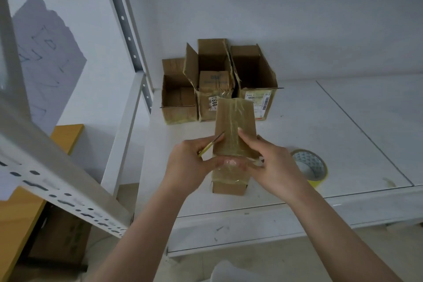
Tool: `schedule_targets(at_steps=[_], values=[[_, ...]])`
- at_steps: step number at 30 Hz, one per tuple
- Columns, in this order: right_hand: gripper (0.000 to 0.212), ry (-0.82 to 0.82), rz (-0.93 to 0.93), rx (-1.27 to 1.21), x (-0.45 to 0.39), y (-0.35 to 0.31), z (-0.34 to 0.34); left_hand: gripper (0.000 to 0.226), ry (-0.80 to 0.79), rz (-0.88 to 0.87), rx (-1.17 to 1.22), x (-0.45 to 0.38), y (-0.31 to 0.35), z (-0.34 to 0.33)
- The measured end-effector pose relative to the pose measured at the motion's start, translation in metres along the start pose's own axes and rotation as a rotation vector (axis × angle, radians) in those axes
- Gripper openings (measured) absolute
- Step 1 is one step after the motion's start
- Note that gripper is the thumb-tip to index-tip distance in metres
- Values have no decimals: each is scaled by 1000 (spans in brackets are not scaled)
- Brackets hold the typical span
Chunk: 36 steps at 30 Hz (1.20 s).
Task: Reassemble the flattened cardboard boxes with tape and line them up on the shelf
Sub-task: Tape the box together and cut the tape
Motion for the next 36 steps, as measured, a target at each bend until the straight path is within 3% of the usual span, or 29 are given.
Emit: schedule_targets(at_steps=[9,11,15,17,22,30,36], values=[[72,182,80,30,7,4,-9,51,-37,-91,-109,4,-2,-9],[70,178,80,-4,6,5,-7,48,-75,-103,-1,3,-2,-4],[70,190,-10,-172,5,5,12,17,166,-90,203,-8,-2,22],[73,202,-22,-273,6,-1,22,19,212,-156,251,-11,11,23],[80,115,-24,-414,10,-13,32,31,87,-331,347,-15,46,2],[75,116,-81,-415,9,-12,38,45,29,-331,323,-11,46,-8],[78,202,-117,-419,3,-10,33,24,43,-313,263,-14,45,-11]])
Point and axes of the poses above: each hand's wrist, its own x-axis away from the middle knuckle, its own z-axis out of the back of the hand, y = z × x, the point moved 4 cm from there along -x, towards the middle knuckle, and after that the axes turned 5 degrees about -z, right-handed, at the moved point
